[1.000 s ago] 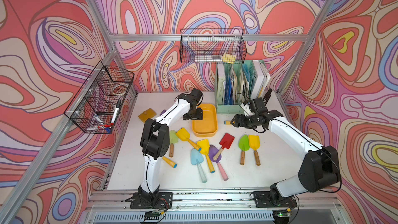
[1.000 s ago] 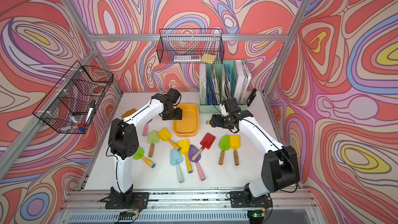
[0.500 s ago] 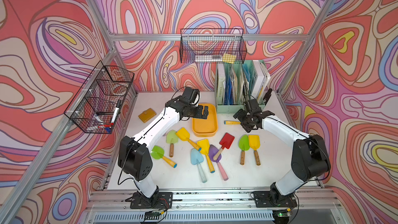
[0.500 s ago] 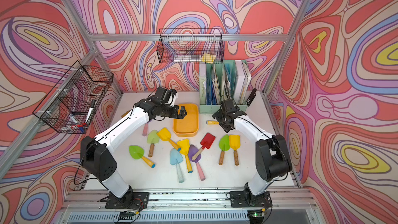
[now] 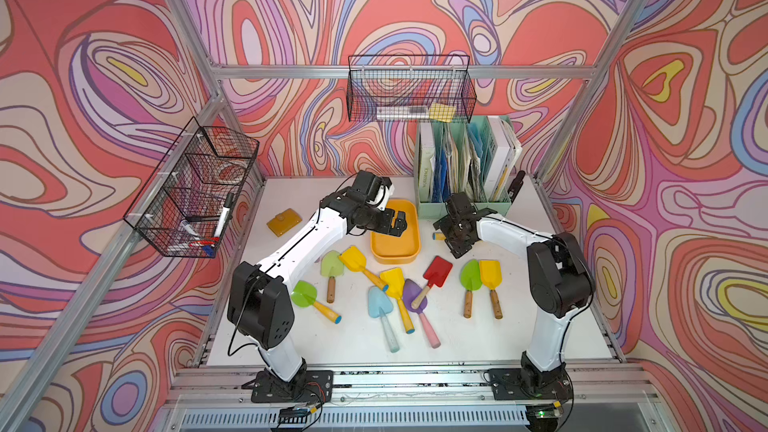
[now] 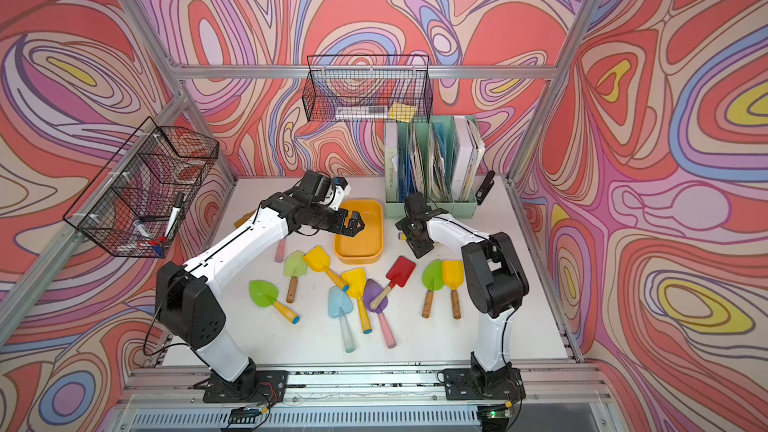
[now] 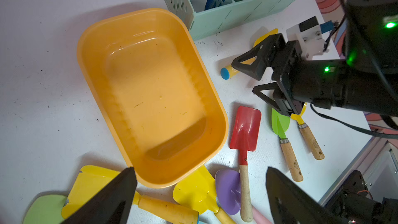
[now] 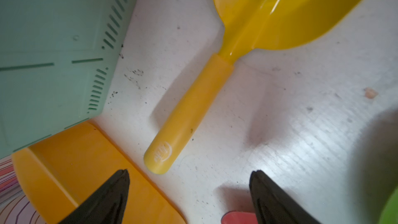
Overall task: Put the shovel into the storage box
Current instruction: Pick up the shovel from the center of the board.
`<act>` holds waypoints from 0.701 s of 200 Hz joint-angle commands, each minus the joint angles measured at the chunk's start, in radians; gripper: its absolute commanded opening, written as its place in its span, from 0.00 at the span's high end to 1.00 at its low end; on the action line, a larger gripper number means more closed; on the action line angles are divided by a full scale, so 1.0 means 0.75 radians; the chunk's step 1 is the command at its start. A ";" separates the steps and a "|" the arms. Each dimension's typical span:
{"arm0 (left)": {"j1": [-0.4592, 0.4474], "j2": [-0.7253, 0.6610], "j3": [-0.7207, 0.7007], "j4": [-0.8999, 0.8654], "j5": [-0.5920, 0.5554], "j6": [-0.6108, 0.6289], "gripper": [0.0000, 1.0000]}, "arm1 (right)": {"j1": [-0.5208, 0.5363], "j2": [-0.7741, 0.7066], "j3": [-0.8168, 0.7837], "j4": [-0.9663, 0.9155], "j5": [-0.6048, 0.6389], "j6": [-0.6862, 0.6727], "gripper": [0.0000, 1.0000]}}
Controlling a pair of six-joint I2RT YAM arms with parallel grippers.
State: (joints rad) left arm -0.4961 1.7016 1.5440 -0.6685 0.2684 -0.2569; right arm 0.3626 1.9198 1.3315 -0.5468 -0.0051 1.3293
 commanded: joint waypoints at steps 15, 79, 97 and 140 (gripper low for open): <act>0.002 0.018 0.023 -0.088 0.016 0.054 0.01 | 0.003 0.082 0.088 -0.024 0.021 0.044 0.14; 0.002 0.086 0.097 -0.155 0.006 0.094 0.01 | 0.003 0.211 0.199 -0.047 0.033 0.037 0.21; 0.003 0.099 0.113 -0.173 0.004 0.103 0.01 | 0.003 0.221 0.198 -0.039 0.033 0.042 0.26; 0.002 0.114 0.123 -0.189 0.029 0.109 0.01 | 0.003 0.212 0.153 -0.012 0.031 0.057 0.44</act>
State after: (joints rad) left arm -0.4961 1.7699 1.6100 -0.7712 0.2710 -0.1963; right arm 0.3614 2.0594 1.4662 -0.5610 0.0036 1.3586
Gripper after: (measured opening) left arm 0.992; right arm 0.608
